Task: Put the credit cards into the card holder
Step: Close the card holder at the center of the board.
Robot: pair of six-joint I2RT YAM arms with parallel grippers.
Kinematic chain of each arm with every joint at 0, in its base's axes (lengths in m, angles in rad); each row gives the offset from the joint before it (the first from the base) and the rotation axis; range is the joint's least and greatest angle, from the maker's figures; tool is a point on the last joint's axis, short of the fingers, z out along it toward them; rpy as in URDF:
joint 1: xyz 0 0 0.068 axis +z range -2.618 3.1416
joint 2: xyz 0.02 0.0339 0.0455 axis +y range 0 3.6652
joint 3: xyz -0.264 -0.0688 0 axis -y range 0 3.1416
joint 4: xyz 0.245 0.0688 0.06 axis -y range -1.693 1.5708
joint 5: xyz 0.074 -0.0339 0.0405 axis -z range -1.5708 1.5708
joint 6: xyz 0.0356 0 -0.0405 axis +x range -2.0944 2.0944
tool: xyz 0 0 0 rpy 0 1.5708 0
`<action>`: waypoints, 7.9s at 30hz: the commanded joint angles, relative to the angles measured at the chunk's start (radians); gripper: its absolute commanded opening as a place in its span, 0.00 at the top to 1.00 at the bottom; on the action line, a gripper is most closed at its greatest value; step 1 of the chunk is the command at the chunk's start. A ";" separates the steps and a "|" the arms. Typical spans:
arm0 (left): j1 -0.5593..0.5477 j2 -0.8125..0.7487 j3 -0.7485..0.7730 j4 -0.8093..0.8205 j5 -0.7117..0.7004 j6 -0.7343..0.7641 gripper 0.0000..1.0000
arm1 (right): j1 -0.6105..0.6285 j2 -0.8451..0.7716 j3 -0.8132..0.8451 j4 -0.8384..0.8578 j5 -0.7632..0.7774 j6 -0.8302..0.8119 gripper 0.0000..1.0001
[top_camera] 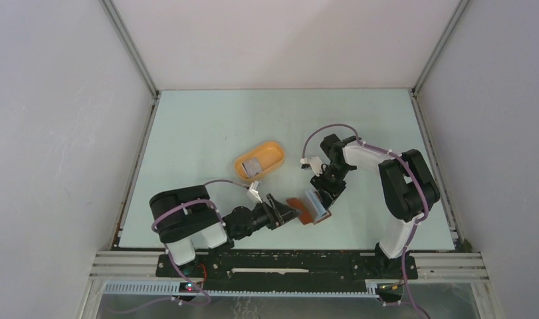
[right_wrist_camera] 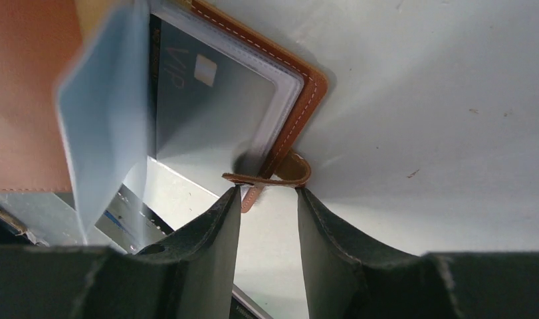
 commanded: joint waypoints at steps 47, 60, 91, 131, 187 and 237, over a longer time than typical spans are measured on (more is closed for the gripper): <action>0.056 0.003 0.224 -0.288 0.096 0.137 0.35 | -0.102 -0.283 -0.134 -0.008 -0.286 -1.196 0.31; 0.056 0.024 0.212 -0.242 0.098 0.126 0.36 | 0.012 -0.162 -0.156 0.132 -0.134 -1.048 0.41; 0.060 0.053 0.220 -0.290 0.096 0.126 0.44 | -0.062 -0.360 -0.301 0.088 -0.319 -1.254 0.60; 0.063 0.107 0.287 -0.368 0.106 0.131 0.52 | -0.096 -0.368 -0.327 0.268 -0.284 -0.964 0.75; 0.134 0.138 0.714 -0.937 0.250 0.418 0.49 | -0.274 -0.601 -0.125 0.107 -0.396 -0.158 0.00; 0.152 0.158 0.548 -0.656 0.248 0.266 0.78 | -0.137 -0.225 -0.098 0.182 -0.048 0.222 0.64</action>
